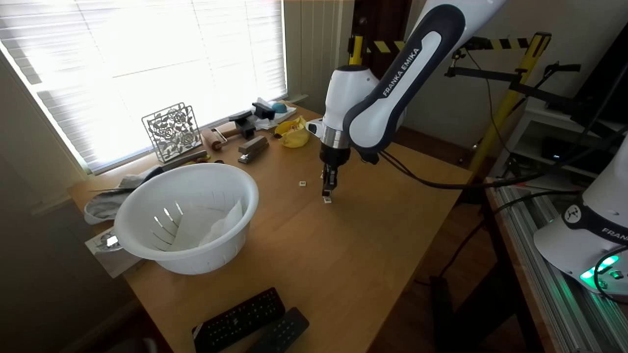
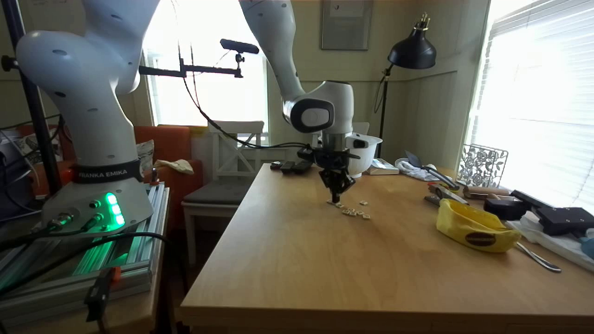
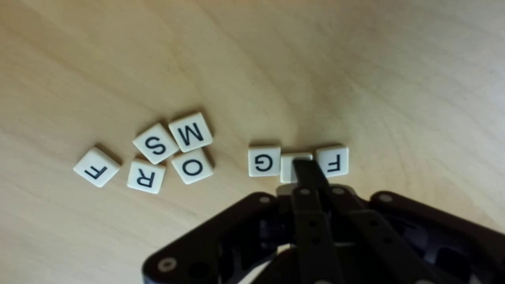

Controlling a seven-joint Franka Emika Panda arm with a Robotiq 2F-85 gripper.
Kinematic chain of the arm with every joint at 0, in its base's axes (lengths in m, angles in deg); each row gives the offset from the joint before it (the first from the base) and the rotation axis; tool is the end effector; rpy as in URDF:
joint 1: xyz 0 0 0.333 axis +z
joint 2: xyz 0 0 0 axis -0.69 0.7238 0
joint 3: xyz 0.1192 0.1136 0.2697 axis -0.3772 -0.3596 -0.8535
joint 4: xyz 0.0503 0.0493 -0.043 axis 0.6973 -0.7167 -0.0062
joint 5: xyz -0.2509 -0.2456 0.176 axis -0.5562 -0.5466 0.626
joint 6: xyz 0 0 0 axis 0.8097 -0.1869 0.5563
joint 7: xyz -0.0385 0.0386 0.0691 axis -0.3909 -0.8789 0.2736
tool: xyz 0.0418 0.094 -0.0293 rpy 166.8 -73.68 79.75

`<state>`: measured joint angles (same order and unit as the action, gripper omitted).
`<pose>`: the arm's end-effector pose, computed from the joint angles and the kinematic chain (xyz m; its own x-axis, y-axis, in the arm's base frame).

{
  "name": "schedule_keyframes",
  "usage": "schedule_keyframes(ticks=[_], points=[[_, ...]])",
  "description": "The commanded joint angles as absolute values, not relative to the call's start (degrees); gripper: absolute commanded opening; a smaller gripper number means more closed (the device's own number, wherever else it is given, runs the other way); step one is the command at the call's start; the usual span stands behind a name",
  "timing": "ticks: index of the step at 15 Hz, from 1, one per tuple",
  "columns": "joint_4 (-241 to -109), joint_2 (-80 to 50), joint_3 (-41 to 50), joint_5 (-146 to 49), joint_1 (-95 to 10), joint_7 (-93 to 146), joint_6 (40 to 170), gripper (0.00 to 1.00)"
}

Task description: Move the letters to the left

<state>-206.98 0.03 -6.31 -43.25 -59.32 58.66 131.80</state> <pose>0.5602 -0.0864 0.1477 0.9600 0.2503 0.1258 0.2557 -0.9663 -0.0286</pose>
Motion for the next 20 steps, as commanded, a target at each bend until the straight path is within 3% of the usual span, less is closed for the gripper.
schedule_keyframes(ticks=[1,13,20], points=[[-208.02,-0.7,-9.42,-41.01,-62.28,59.37,133.28,0.0],[-207.8,-2.09,-9.01,-41.53,-62.91,58.09,132.68,0.0],[-207.54,-2.11,-3.2,-45.66,-58.92,55.99,130.79,0.0]])
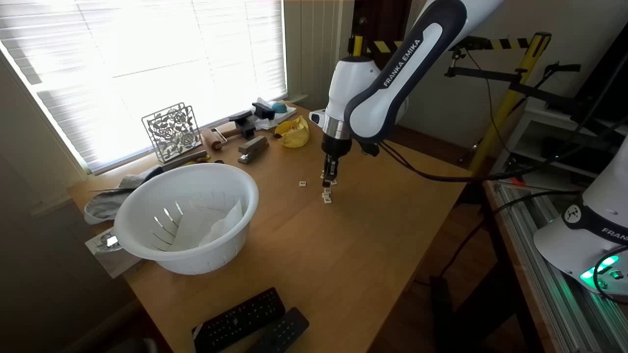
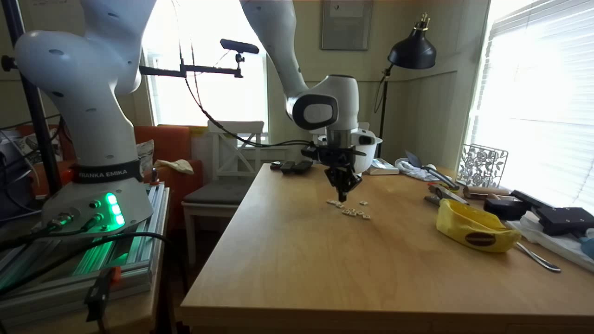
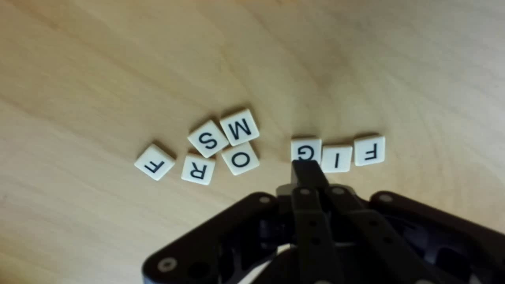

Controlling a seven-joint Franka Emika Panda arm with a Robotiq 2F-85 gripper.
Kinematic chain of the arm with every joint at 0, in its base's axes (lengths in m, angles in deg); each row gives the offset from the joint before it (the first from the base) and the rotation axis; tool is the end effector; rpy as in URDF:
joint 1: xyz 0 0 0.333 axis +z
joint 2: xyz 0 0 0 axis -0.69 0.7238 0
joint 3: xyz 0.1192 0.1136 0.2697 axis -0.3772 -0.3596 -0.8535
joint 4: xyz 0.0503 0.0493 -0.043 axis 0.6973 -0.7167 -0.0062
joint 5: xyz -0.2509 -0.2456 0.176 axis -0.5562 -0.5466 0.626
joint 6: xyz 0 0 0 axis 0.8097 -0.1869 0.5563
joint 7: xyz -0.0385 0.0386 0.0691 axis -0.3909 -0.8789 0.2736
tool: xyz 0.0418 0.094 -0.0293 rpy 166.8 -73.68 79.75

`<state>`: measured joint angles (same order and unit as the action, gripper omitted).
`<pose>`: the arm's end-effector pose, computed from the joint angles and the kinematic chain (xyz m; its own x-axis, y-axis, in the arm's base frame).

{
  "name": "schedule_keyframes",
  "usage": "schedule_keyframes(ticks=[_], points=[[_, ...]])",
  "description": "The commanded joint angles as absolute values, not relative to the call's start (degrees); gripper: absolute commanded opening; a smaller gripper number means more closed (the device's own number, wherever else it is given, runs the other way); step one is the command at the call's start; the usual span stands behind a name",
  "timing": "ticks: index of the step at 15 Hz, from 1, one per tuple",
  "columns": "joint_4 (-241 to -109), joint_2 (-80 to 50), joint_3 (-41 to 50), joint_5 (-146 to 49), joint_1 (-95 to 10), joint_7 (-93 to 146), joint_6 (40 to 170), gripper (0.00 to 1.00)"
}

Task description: Move the letters to the left

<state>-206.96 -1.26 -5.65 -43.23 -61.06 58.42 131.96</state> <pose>0.5602 -0.1113 0.1604 0.9672 0.2086 0.1449 0.2124 -0.9771 -0.0115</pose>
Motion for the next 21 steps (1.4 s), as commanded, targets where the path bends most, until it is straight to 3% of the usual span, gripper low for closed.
schedule_keyframes(ticks=[1,21], points=[[-207.52,-2.1,-2.74,-46.0,-58.56,55.81,130.64,0.0],[-206.25,-0.02,-1.57,-46.15,-56.55,55.13,129.21,0.0]])
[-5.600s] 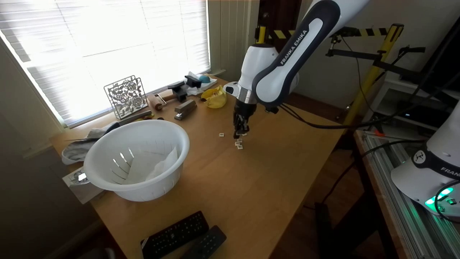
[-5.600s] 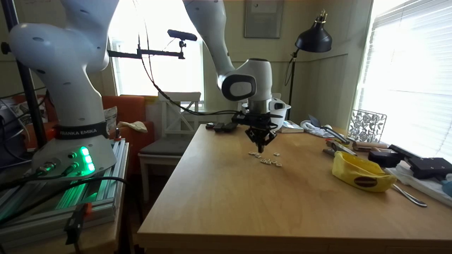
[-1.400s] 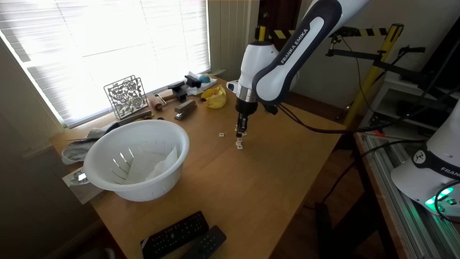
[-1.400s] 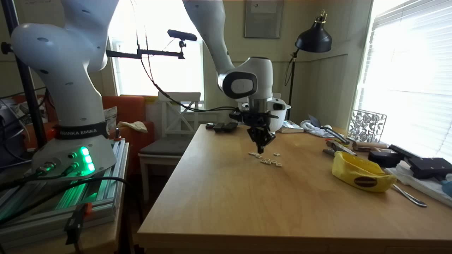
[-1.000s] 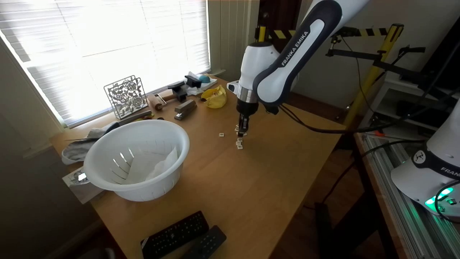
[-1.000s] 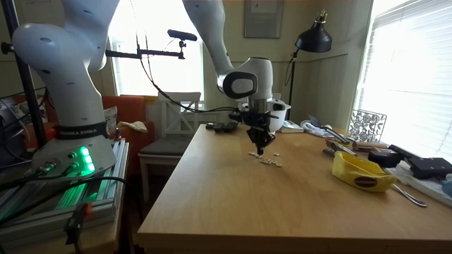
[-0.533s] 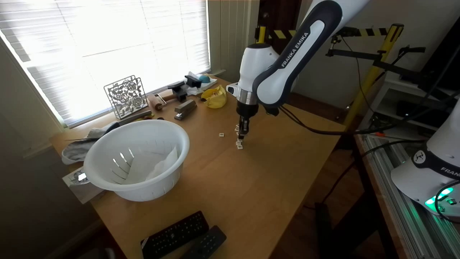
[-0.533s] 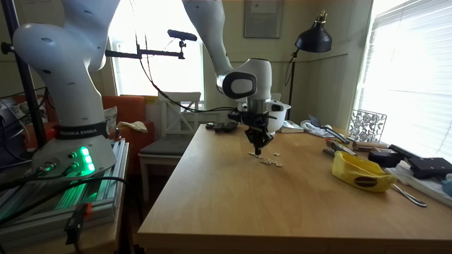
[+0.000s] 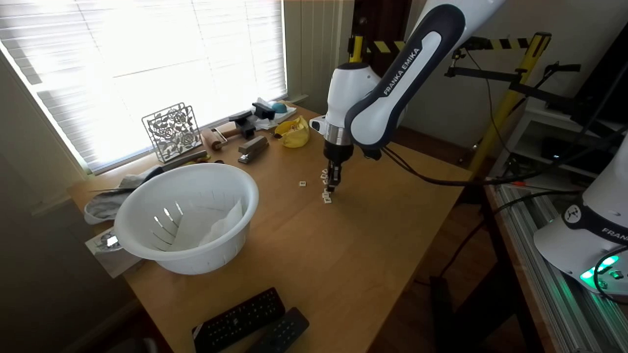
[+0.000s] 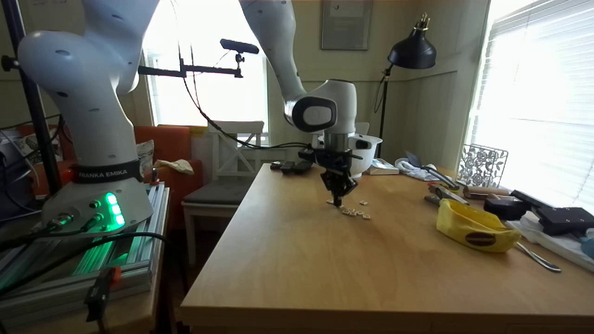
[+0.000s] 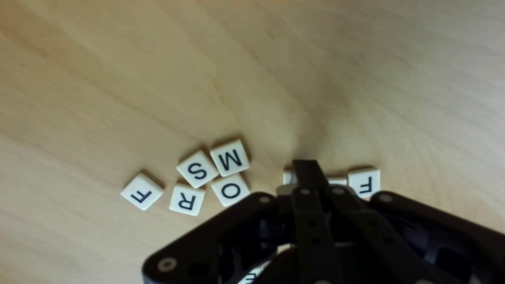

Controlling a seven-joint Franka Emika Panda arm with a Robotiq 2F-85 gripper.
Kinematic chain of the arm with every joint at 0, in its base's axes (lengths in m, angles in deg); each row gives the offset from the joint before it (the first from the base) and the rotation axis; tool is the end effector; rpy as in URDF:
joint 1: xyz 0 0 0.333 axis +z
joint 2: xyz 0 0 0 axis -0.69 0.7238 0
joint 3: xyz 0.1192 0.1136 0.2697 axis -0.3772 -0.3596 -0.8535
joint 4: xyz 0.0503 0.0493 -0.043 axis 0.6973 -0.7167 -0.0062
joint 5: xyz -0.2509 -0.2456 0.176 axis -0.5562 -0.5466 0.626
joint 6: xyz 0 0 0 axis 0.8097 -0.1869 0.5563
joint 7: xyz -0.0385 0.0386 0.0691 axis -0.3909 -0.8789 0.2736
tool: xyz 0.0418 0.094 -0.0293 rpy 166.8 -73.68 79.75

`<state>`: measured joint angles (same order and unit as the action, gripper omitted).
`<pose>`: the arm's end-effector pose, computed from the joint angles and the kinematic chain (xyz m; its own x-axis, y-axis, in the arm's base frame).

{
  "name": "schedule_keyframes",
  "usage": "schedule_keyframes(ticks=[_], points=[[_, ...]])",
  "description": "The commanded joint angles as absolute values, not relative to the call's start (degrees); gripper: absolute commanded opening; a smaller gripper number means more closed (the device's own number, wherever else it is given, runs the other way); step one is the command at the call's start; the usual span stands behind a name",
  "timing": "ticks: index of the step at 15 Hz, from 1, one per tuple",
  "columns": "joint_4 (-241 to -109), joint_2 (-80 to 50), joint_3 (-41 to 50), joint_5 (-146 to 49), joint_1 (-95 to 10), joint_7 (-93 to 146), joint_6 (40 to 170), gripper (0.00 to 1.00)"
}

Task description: Move the letters to the left

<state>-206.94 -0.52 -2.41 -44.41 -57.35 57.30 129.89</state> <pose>0.5553 -0.1047 0.1484 0.9699 0.2279 0.0853 0.2289 -0.9734 -0.0020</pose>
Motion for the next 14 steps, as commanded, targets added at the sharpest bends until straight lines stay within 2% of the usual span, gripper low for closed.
schedule_keyframes(ticks=[1,14], points=[[-206.19,0.04,-1.57,-46.11,-56.56,55.14,129.15,0.0],[-205.28,0.99,-1.58,-46.0,-56.11,54.21,128.93,0.0]])
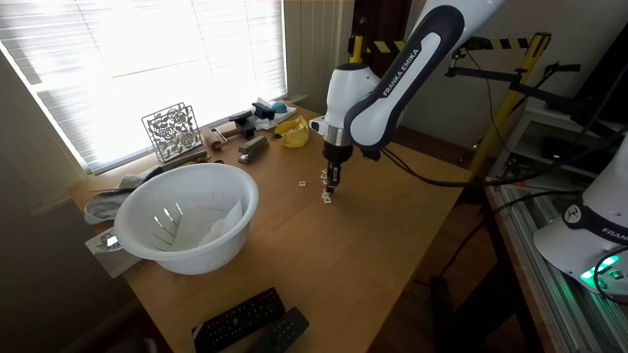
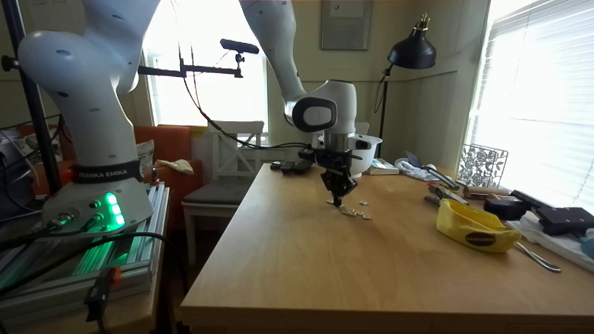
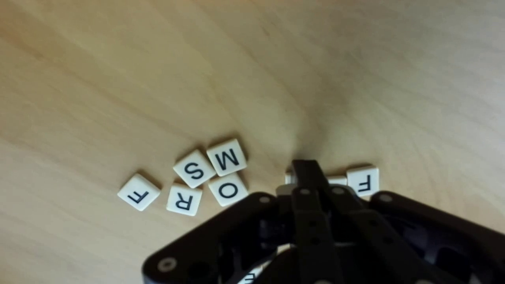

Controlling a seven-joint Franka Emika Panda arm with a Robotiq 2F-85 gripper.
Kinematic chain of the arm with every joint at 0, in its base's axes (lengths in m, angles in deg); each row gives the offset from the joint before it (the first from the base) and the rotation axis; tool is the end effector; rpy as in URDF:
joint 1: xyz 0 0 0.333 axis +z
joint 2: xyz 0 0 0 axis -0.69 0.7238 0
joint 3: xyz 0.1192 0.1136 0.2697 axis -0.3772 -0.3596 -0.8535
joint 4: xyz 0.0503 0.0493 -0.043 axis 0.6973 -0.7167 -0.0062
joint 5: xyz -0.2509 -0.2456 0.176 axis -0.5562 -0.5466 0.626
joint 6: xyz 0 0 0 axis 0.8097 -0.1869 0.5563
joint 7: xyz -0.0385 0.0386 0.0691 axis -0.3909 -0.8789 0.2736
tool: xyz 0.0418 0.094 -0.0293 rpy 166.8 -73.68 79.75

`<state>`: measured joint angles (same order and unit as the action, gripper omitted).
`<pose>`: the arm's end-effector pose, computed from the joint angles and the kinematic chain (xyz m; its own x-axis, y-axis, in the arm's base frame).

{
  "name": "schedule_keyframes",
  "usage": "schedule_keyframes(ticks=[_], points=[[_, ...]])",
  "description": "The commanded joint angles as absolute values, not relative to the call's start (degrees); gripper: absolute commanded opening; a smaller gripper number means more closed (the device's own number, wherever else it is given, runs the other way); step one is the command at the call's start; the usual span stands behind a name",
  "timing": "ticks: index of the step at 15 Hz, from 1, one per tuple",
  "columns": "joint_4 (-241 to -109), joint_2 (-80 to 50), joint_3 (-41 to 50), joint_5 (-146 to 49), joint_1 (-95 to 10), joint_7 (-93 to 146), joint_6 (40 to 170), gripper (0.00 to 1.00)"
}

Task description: Move the letters to the left

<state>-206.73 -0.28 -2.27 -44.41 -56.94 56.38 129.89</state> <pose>0.5565 -0.1023 0.1472 0.9725 0.2172 0.0843 0.2182 -0.9759 -0.0027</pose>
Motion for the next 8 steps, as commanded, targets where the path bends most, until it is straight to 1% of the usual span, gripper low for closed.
schedule_keyframes(ticks=[1,8], points=[[-205.26,1.01,-1.54,-46.03,-56.04,54.1,128.93,0.0],[-206.41,-0.51,-1.58,-46.12,-56.13,54.18,129.67,0.0]])
